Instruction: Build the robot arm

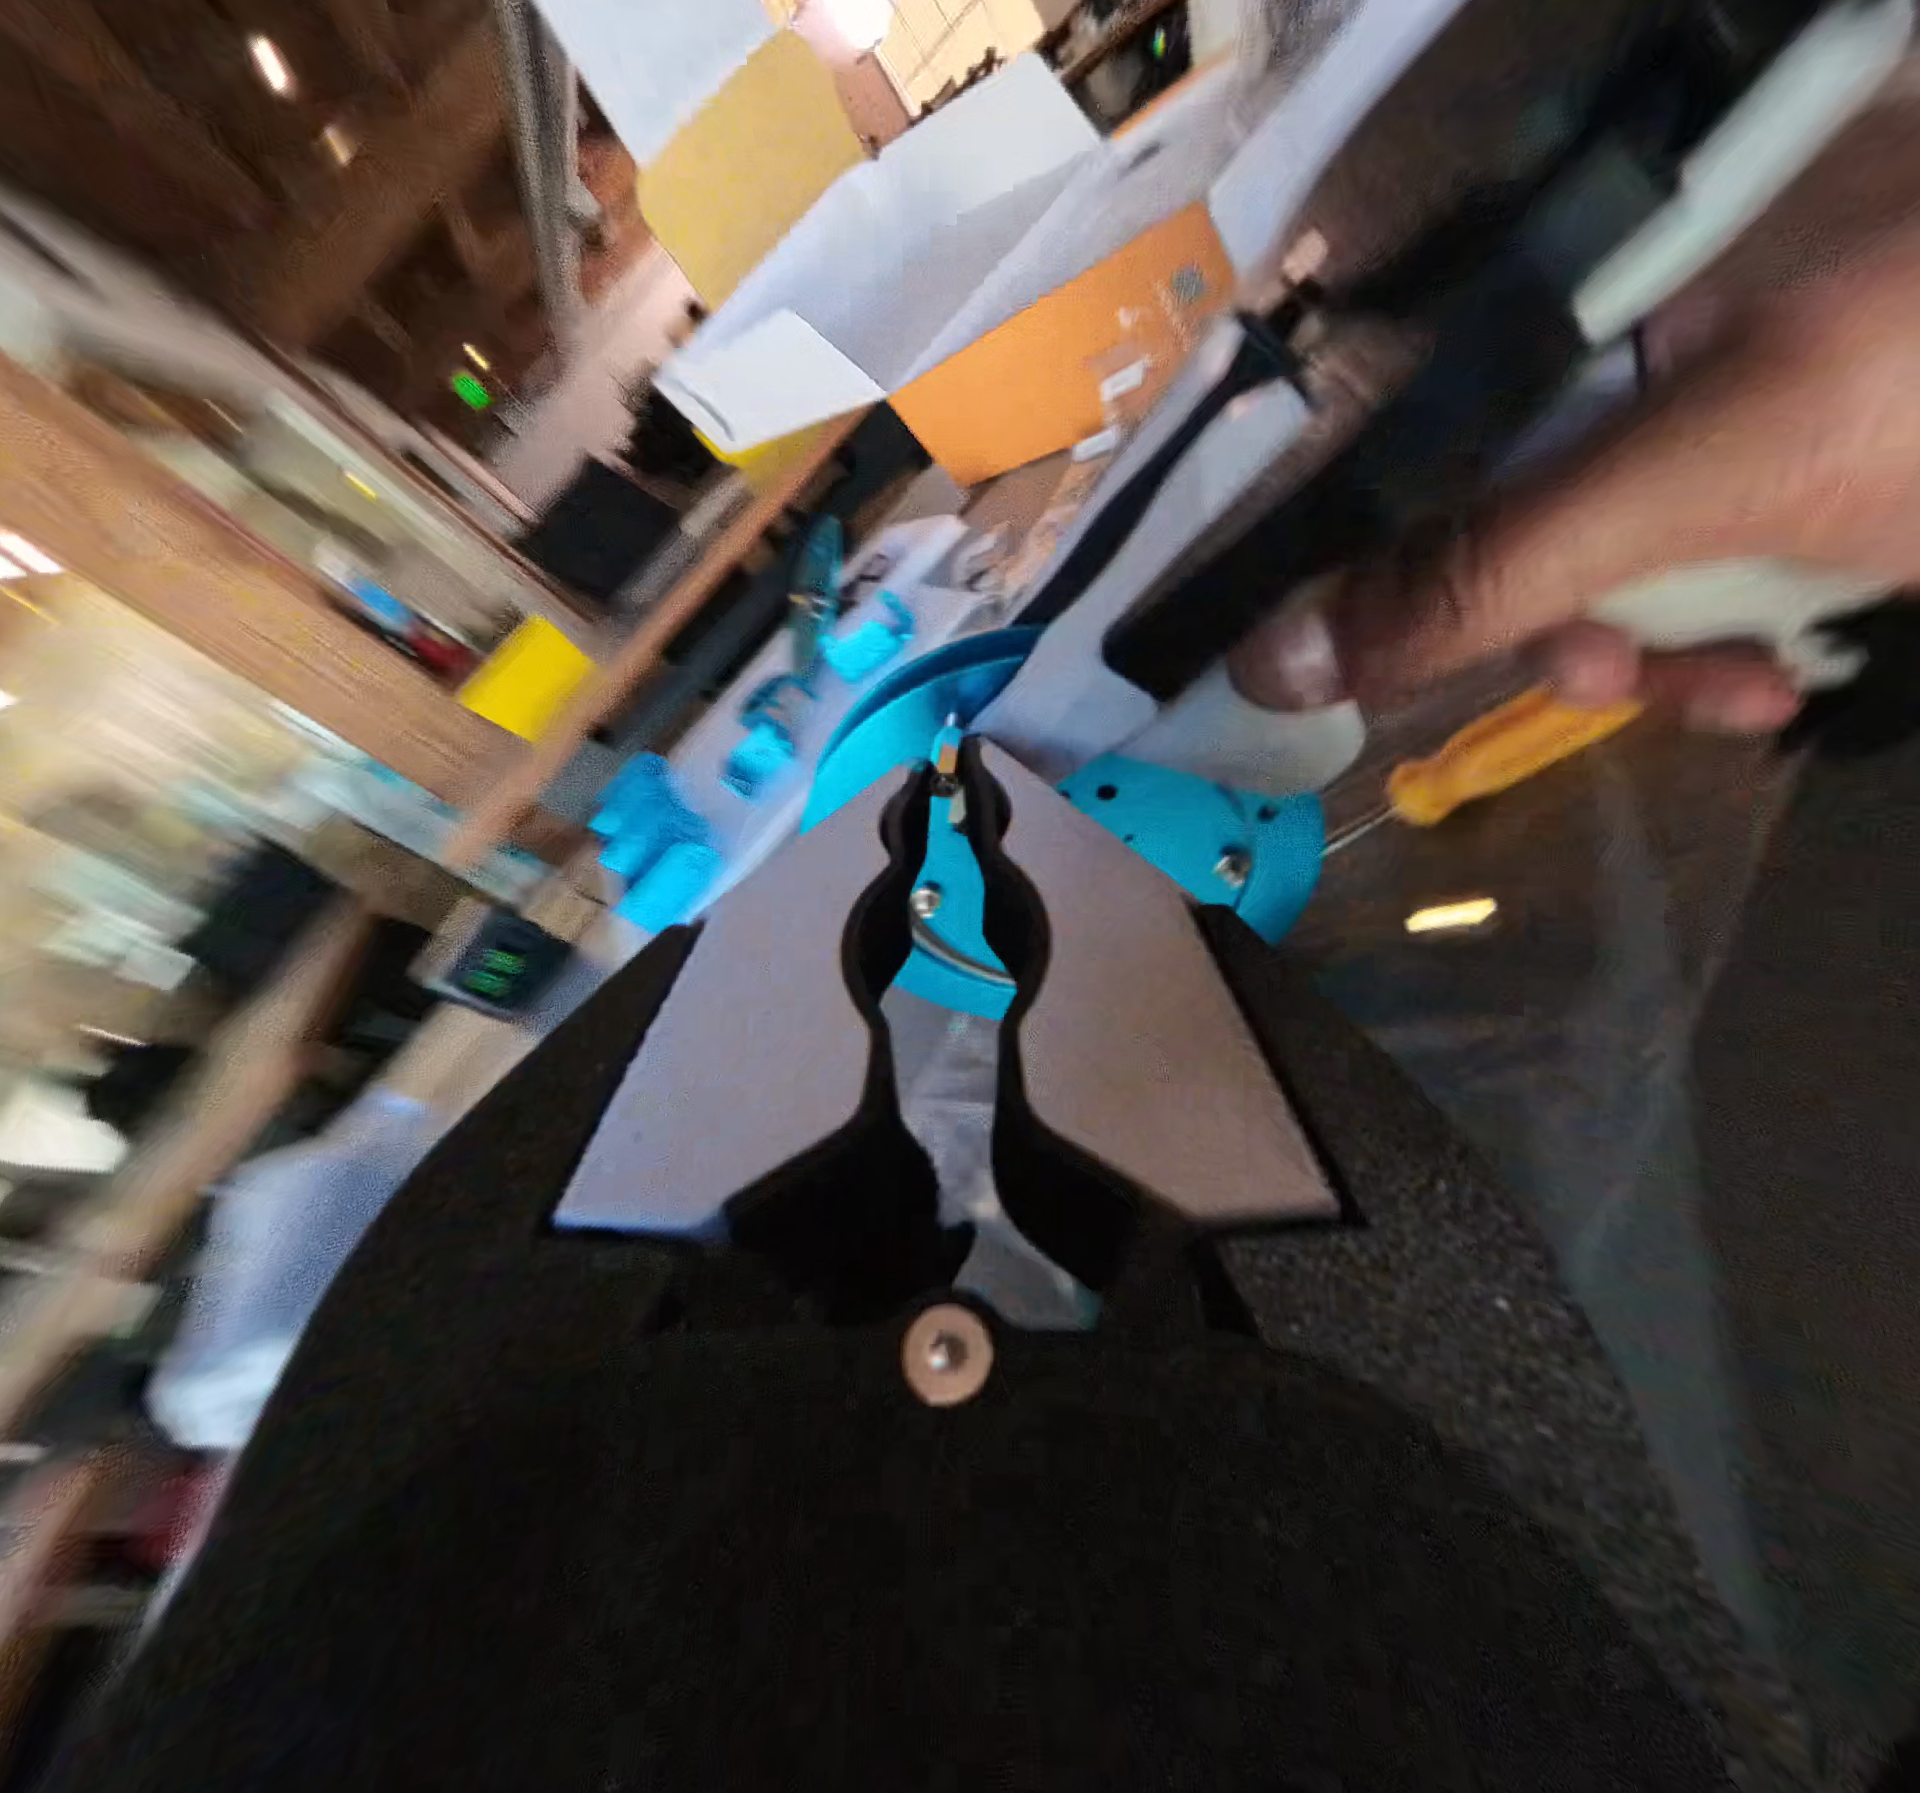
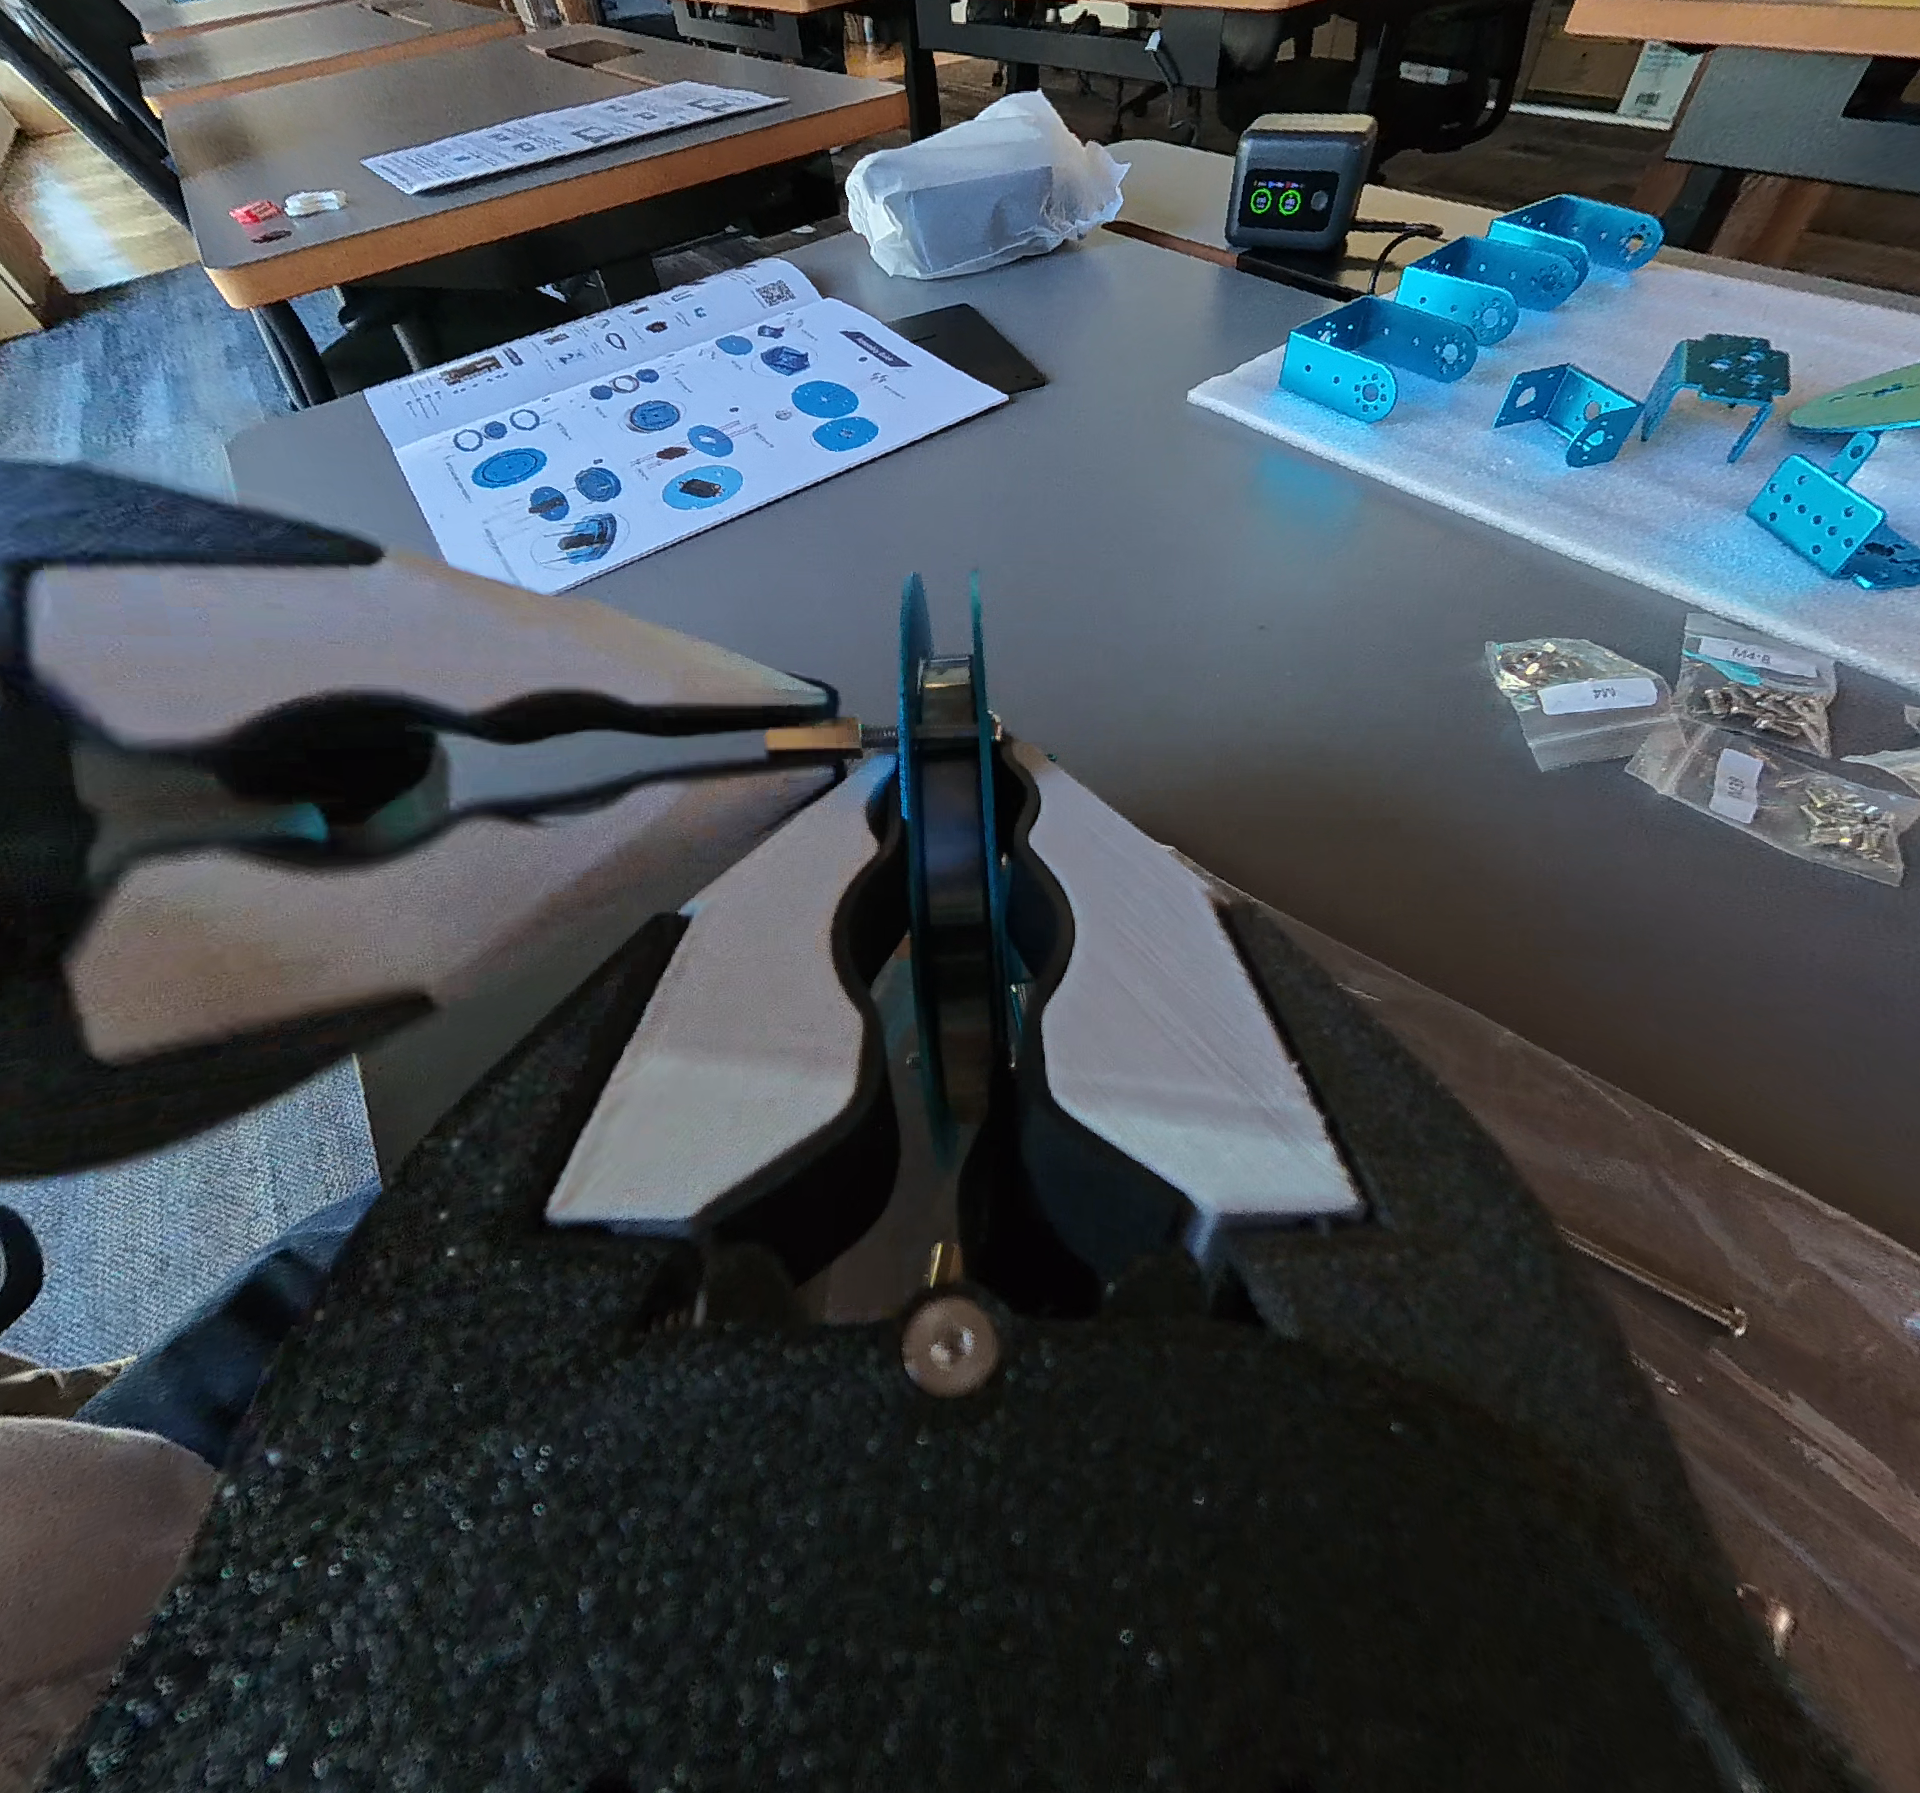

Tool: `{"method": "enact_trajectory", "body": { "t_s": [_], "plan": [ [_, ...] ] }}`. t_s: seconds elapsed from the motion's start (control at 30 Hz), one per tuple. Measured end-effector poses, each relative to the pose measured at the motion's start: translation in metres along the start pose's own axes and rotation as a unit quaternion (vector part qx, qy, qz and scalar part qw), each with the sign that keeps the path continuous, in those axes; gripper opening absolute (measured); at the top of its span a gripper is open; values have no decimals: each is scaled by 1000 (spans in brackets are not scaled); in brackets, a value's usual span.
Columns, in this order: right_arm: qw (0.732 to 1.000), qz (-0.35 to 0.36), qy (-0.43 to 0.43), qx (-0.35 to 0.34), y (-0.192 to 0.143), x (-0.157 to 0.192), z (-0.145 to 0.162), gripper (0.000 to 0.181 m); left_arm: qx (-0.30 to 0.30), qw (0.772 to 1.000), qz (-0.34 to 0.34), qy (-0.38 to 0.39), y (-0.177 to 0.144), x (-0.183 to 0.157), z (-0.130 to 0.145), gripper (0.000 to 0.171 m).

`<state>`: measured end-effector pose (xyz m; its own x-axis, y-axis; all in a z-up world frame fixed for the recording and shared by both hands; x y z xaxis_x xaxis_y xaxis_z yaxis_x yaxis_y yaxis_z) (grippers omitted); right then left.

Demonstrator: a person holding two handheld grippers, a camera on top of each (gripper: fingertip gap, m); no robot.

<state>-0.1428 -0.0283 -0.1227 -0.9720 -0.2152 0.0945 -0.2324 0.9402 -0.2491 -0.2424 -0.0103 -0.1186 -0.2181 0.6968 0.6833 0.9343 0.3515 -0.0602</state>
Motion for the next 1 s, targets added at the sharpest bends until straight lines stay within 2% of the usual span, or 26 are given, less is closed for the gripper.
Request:
{"method": "enact_trajectory", "body": {
  "t_s": [0.03,0.07,0.1,0.17,0.23,0.3,0.37,0.47,0.57,0.67,0.7,0.73,0.77,0.83,0.9,0.93,0.97,1.0],
  "plan": [
    [1000,0,1,-1,-1,-1,0,13,-1,993,-19,115,0,-4,0,5],
    [1000,0,2,-2,-1,-1,1,13,-5,982,-29,185,0,-6,1,4],
    [1000,1,4,-2,-1,-1,1,13,-8,979,-27,202,1,-6,2,5],
    [1000,1,3,0,-1,-1,0,13,-6,991,-12,131,1,-3,1,6],
    [1000,1,-3,1,0,0,0,13,-6,1000,3,-10,-2,1,2,6],
    [1000,3,-3,1,0,1,0,13,-16,984,31,-176,-7,5,3,9],
    [1000,2,2,0,0,-1,0,13,-32,942,51,-331,-10,10,6,10],
    [1000,2,-3,3,0,1,0,13,-65,855,84,-507,-8,17,13,11],
    [1000,1,-6,5,1,2,-1,13,-73,783,121,-606,-1,18,20,10],
    [1000,1,-6,6,2,2,-1,13,-76,737,138,-657,1,19,26,5],
    [1000,2,-6,6,2,2,-1,13,-75,733,143,-661,1,20,26,5],
    [1000,1,-5,6,2,1,-1,13,-73,747,142,-645,1,20,26,5],
    [1000,1,-5,6,2,1,-1,13,-69,782,133,-605,1,20,24,4],
    [1000,3,-4,7,2,1,-1,12,-49,871,103,-478,0,18,16,4],
    [1000,3,-2,7,2,1,-1,13,-24,946,70,-317,0,15,7,4],
    [1000,3,-1,7,1,0,-1,13,-13,973,52,-224,0,11,3,4],
    [1000,3,-2,7,1,0,-1,12,-4,991,32,-127,0,7,1,4],
    [1000,3,-2,7,1,0,-1,13,4,999,11,-30,-1,3,-1,4]
  ]
}}
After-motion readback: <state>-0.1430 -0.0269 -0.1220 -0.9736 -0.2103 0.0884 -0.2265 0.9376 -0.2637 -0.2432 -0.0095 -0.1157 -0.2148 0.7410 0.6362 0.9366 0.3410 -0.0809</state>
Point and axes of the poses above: each gripper's, where its closed fingertips meet, y out along the fingers, z out of its underside, x = y × z across the jaws, the point moved 8 cm from there along -y, back along the fingers, and after that the axes turned 4 degrees about -x, right-handed, at the moved point
